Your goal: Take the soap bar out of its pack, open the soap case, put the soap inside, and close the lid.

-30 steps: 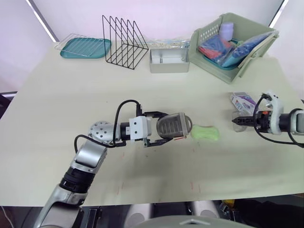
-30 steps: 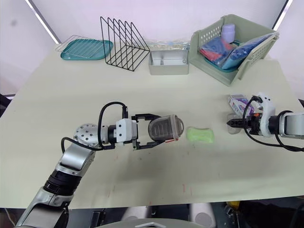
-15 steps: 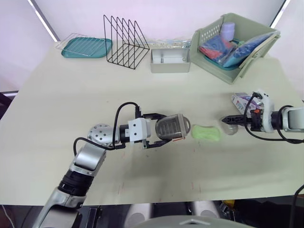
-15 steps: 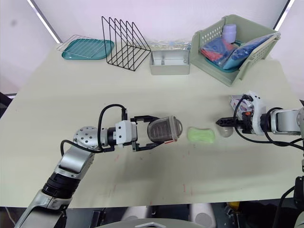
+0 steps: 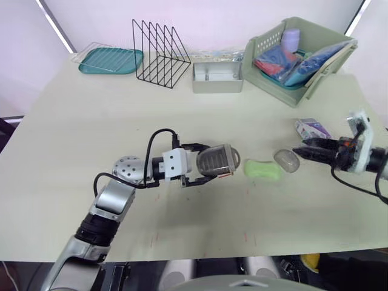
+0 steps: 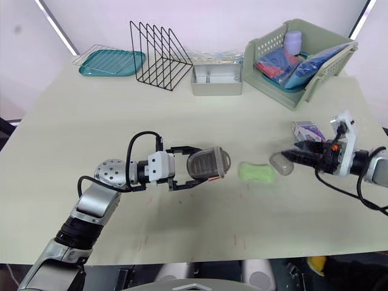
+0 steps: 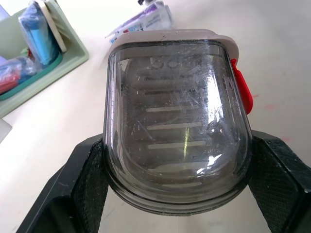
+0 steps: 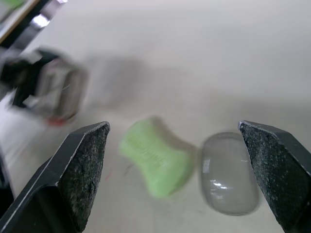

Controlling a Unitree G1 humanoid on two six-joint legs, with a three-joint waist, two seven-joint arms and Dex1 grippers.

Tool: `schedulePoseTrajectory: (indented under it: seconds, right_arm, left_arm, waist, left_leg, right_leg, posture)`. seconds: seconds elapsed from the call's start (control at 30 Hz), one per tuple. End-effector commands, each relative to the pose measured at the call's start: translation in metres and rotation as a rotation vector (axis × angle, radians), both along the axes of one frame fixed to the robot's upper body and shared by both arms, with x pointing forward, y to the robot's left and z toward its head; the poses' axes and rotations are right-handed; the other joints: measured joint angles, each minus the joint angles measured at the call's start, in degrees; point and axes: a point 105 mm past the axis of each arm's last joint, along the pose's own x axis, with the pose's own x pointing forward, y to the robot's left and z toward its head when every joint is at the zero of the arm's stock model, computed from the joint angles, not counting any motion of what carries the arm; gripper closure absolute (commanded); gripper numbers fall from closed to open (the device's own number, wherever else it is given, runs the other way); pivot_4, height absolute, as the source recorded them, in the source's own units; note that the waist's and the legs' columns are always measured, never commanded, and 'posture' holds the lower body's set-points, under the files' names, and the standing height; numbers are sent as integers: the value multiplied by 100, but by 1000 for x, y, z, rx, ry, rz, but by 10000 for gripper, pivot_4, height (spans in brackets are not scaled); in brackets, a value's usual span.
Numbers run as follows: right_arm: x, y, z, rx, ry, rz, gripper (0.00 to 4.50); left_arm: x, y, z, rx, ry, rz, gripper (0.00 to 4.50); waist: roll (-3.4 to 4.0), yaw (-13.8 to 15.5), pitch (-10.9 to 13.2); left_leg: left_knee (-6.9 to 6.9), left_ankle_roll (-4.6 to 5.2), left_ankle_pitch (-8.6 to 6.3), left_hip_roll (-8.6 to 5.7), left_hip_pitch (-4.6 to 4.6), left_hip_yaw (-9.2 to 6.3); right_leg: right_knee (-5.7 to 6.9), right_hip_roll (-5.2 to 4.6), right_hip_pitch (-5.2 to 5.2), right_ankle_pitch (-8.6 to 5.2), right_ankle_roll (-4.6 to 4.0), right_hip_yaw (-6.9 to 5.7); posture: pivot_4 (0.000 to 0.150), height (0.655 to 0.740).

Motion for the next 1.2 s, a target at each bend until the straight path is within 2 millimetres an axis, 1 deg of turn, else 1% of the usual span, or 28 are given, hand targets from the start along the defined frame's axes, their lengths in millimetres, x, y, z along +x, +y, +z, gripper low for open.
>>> schedulePoseTrajectory:
  seconds: [0.03,0.17,0.27,0.37,0.57,0.67,0.77,0.83,0.9,1.03,1.2]
  right_arm:
    - [-32,12,-11,-87,-288,256,568]
    - [-52,17,-34,-106,-406,360,568]
    - [-57,21,-48,-73,-482,344,568]
    - [-62,23,-56,-53,-494,340,568]
    - [-68,28,-64,-36,-496,345,568]
    - [-68,29,-66,-34,-491,334,568]
    - [-67,29,-67,-35,-488,323,568]
    - [-66,29,-68,-39,-489,316,568]
    - [-65,29,-68,-40,-489,302,568]
    - [-64,30,-68,-36,-486,293,568]
    - [-64,32,-68,-27,-482,291,568]
  left_arm:
    - [6,2,11,-9,-39,-7,9026]
    - [10,3,10,3,-28,-8,9026]
    - [10,2,5,49,7,-32,9026]
    - [11,1,-1,111,49,-54,9026]
    - [15,0,-6,259,104,-88,9026]
    - [22,-5,-3,315,99,-94,9026]
    - [25,-18,2,332,104,-107,9026]
    - [26,-24,2,376,115,-107,9026]
    - [27,-25,-3,448,126,-108,9026]
    - [31,-25,-5,528,134,-100,9026]
    - [37,-32,2,543,121,-96,9026]
  waist:
    - [0,8,0]
    - [0,-55,0]
    - [-3,-54,-1]
    - [-3,-38,-1]
    - [-3,-20,-1]
    - [-3,-15,-1]
    - [-3,-16,-1]
    - [-3,-15,-1]
    - [-3,-18,-1]
    - [-3,-38,-1]
    - [-3,-33,-1]
  left_leg:
    - [1,0,0,-1,0,0]
    - [4,-1,0,-1,11,7]
    - [2,-1,0,6,21,10]
    - [2,-2,1,4,21,8]
    - [3,-2,1,-1,22,1]
    - [3,-2,1,-2,26,1]
    - [4,-2,1,-3,27,-3]
    - [5,-2,1,-4,27,-3]
    - [5,-1,1,-5,27,-5]
    - [5,-2,1,-5,27,-7]
    - [6,-2,1,-5,28,-7]
  right_leg:
    - [0,0,0,0,0,0]
    - [3,-1,5,2,5,9]
    - [4,5,8,3,6,12]
    - [3,3,9,3,5,14]
    - [2,2,15,3,5,10]
    - [1,2,22,3,5,10]
    - [0,3,26,3,5,6]
    - [-1,3,27,3,5,6]
    - [0,3,28,3,6,5]
    - [0,5,27,3,5,5]
    - [0,4,29,3,5,4]
  posture:
    - [1500,7400]
    - [1500,7400]
    - [1500,7400]
    - [1500,7400]
    - [1500,7400]
    - [1500,7400]
    - [1500,7400]
    - [1500,7400]
    - [1500,7400]
    - [1500,7400]
    - [1500,7400]
